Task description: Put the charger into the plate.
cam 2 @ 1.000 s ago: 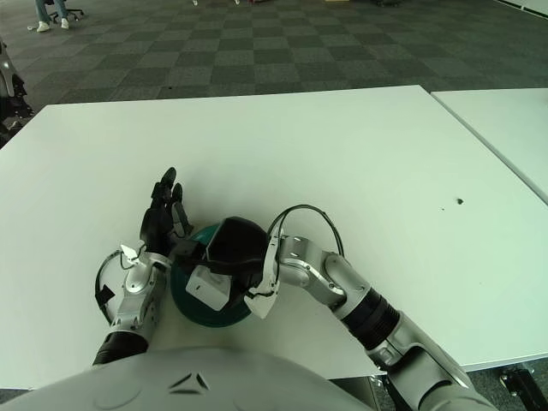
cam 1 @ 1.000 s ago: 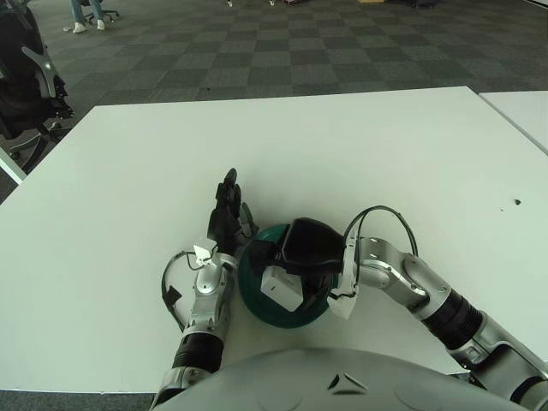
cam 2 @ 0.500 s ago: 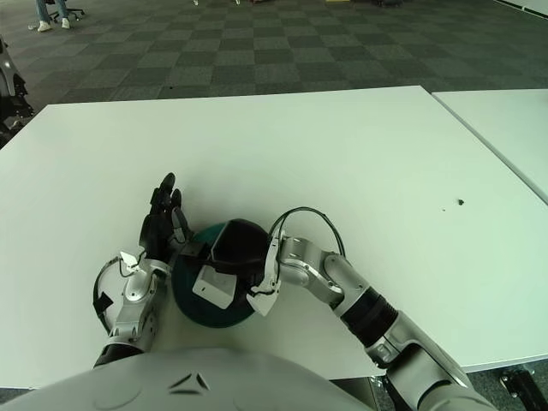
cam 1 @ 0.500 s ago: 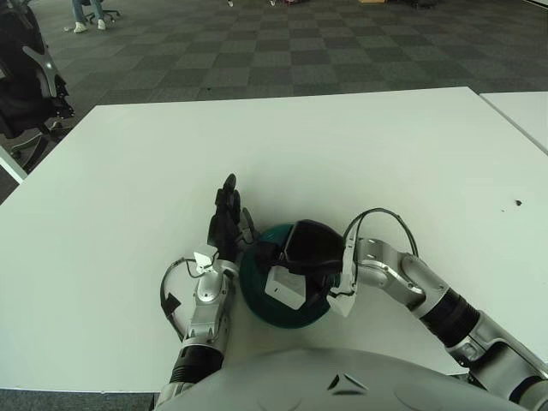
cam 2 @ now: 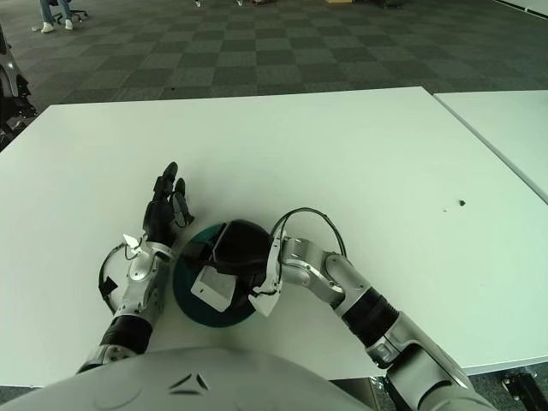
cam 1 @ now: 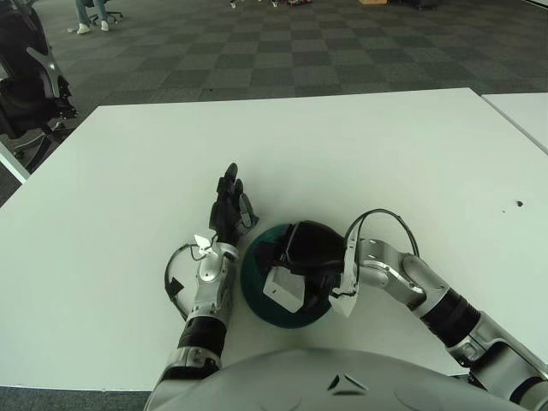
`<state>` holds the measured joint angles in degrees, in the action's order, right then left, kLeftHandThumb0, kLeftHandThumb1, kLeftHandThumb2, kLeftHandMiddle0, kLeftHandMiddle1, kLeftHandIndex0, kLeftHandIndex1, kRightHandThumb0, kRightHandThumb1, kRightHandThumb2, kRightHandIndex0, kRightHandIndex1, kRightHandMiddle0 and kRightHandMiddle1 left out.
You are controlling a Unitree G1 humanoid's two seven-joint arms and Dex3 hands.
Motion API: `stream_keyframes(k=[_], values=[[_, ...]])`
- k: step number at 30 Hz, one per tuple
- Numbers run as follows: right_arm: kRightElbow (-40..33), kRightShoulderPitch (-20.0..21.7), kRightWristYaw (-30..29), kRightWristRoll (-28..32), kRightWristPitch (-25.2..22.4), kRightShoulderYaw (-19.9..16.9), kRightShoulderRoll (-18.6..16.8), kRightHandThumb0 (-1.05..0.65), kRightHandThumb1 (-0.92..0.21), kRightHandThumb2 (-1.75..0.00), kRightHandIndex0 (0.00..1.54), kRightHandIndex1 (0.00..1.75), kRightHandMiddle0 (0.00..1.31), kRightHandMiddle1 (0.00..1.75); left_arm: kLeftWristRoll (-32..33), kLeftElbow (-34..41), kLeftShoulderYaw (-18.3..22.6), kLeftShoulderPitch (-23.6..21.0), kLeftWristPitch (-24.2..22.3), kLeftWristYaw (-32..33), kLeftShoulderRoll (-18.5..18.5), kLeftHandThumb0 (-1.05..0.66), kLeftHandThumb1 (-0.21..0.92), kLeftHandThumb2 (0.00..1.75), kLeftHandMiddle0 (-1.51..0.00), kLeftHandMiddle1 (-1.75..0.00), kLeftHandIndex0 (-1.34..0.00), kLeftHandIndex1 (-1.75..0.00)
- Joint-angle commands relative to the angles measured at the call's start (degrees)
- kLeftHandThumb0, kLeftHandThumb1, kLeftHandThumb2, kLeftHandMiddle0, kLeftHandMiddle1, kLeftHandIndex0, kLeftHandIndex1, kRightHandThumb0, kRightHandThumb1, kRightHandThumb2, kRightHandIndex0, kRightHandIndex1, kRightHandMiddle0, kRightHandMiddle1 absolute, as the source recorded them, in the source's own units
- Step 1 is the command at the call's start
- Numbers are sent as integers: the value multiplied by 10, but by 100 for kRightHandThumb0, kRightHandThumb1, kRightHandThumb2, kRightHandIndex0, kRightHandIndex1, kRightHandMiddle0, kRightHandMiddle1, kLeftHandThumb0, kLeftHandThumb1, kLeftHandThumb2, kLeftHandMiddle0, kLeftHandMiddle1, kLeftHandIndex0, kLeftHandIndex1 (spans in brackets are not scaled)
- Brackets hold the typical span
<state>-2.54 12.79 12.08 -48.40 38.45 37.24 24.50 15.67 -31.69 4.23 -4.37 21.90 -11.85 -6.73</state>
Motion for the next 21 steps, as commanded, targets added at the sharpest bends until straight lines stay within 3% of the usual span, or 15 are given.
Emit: stream_keyframes(k=[1,9,15,18,21], values=[[6,22,-31,-19,16,-18,6,-94,-92,-83,27,135,7,140,29,-53,17,49,2,-27,-28,-91,92,97,-5,0,0,-27],[-9,20,-22,-17,20,-30,15,-101,-92,-95,23,64,0,95,37,-66,31,41,6,-35,-34,-91,92,101,-7,-1,0,-28],[-7,15,-41,-12,28,-42,19,-103,-92,-96,21,43,0,73,44,-64,36,30,-19,-22,-38,-90,92,103,-7,0,0,-23],[3,14,-50,-11,34,-48,22,-102,-92,-91,22,25,0,64,62,-68,47,17,-44,-16,-41,-90,92,103,-7,-1,0,-22],[35,18,-78,-19,49,-46,18,-102,-92,-86,19,14,0,56,121,-120,87,-25,-63,-45,-51,-91,92,102,-8,-1,0,-21]])
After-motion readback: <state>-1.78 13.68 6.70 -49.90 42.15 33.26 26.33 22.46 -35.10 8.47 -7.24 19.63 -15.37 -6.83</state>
